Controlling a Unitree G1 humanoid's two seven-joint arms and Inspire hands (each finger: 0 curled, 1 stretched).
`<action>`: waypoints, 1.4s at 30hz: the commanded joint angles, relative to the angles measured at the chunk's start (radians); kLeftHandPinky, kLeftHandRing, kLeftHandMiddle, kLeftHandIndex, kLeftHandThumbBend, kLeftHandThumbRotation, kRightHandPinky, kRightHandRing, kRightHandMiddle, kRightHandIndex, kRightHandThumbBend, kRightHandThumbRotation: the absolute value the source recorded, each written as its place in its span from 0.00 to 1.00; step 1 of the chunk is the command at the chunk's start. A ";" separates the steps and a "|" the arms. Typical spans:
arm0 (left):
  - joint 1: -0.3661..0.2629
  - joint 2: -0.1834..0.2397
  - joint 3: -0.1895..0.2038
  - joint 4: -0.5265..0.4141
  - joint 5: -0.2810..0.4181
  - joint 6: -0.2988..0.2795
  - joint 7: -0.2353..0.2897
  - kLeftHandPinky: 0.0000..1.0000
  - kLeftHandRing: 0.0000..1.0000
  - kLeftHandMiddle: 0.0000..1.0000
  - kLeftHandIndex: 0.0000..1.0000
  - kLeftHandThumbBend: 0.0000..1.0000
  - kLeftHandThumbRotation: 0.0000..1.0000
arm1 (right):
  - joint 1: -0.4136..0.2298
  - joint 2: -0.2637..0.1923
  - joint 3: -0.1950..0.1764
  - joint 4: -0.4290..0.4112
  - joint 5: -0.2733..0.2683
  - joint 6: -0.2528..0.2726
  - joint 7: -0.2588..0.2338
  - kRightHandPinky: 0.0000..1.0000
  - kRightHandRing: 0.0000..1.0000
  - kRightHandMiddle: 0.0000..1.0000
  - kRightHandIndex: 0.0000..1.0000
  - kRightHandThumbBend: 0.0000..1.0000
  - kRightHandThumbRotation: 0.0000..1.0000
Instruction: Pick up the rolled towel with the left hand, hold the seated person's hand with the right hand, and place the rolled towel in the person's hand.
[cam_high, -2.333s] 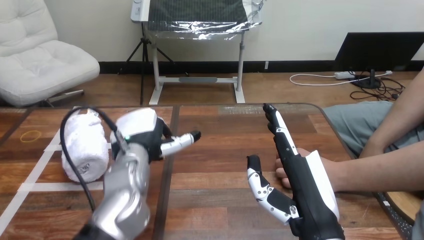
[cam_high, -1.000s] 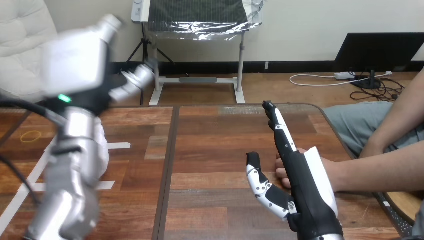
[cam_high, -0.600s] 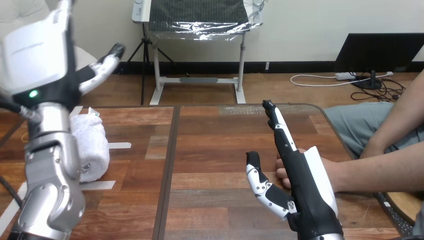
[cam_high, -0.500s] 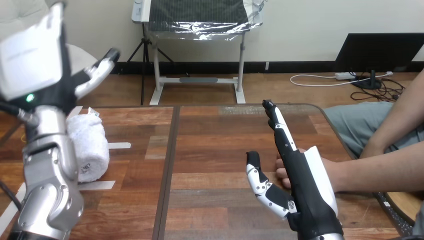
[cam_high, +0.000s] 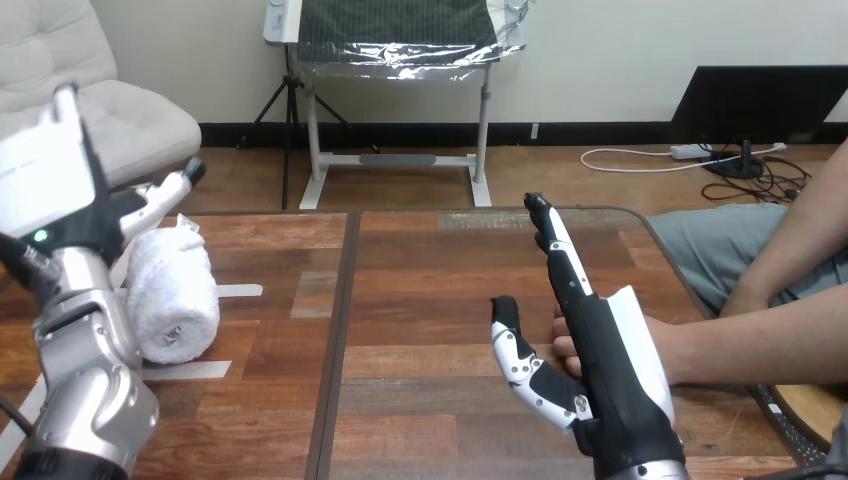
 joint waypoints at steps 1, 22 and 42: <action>-0.154 -0.005 0.011 0.089 -0.026 -0.009 0.021 0.83 0.86 0.90 0.97 0.88 0.91 | -0.064 0.023 -0.004 -0.038 -0.008 -0.003 -0.005 1.00 1.00 1.00 1.00 0.00 0.00; -0.354 -0.044 -0.063 0.462 -0.123 0.010 -0.109 0.72 0.79 0.83 0.99 1.00 0.95 | -0.065 0.016 -0.010 -0.054 -0.010 0.025 0.008 1.00 1.00 1.00 1.00 0.00 0.00; -0.528 -0.111 -0.131 0.806 -0.151 0.006 -0.246 0.72 0.80 0.88 1.00 1.00 0.95 | -0.060 0.006 -0.009 -0.076 -0.023 0.054 0.017 1.00 1.00 1.00 1.00 0.00 0.00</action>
